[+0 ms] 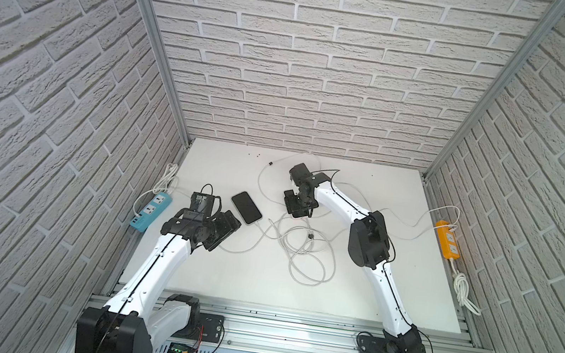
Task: Plug the charging cable into the phone
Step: Pick up the phone at the center of the board.
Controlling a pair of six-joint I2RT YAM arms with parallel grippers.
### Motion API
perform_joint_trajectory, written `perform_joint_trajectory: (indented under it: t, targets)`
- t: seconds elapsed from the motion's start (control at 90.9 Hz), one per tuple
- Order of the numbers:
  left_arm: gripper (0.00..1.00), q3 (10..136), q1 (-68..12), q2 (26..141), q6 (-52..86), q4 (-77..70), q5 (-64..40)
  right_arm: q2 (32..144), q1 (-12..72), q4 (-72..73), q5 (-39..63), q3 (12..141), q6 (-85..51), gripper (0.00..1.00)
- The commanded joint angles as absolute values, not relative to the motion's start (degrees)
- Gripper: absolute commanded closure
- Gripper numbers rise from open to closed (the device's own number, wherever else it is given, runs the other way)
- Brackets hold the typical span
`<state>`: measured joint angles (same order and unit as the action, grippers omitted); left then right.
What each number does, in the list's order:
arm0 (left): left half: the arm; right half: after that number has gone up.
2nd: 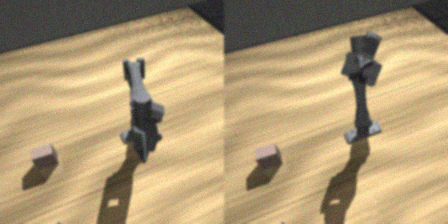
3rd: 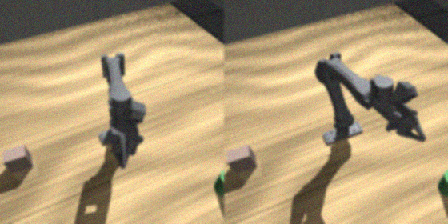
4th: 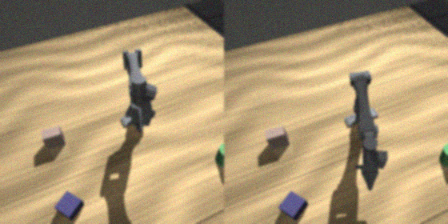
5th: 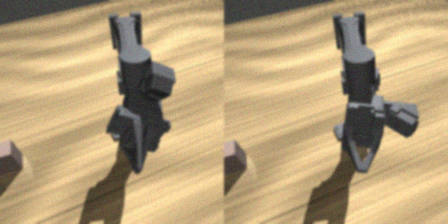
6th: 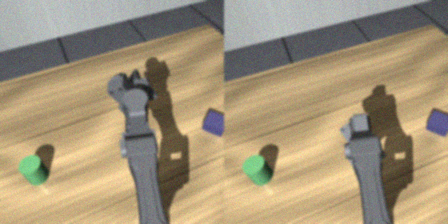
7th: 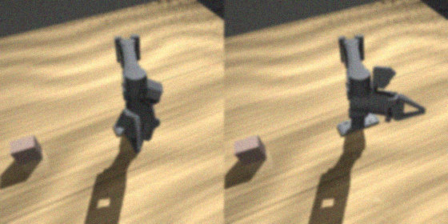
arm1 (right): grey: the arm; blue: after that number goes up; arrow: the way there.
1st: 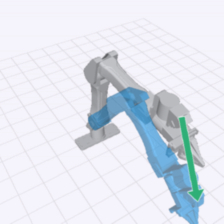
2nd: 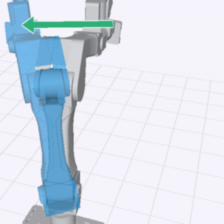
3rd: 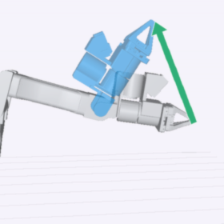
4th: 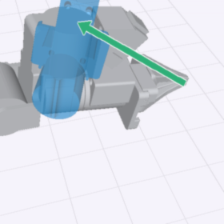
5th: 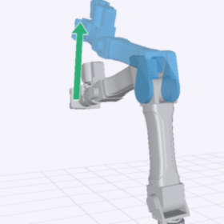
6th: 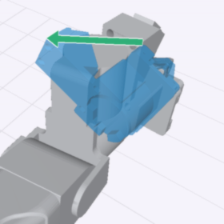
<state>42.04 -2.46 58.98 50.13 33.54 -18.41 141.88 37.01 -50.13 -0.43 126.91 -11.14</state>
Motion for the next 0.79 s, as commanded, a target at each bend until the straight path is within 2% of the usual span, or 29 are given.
perform_joint_trajectory:
  t: [0.0, 0.165, 0.297, 0.506, 0.781]
  targets:
    - [0.19, 41.6, -3.0, 59.3, 52.6, 26.9, -21.8, 127.2, 38.4, -42.4, 7.6, 121.5, -7.5, 0.68]
    - [0.21, 43.5, -3.9, 60.9, 54.8, 22.2, -22.3, 112.9, 41.2, -32.6, 16.8, 102.8, -7.3, 0.68]
    - [0.21, 45.3, -6.3, 61.7, 55.6, 17.1, -22.7, 105.6, 43.7, -29.3, 20.2, 93.7, -8.9, 0.68]
    - [0.2, 46.9, -11.3, 60.1, 54.7, 13.7, -20.6, 101.2, 46.4, -27.2, 24.7, 89.1, -11.3, 0.68]
    - [0.24, 44.2, -12.4, 56.6, 55.4, 13.4, -19.6, 101.6, 47.4, -25.8, 26.4, 88.2, -13.3, 0.68]
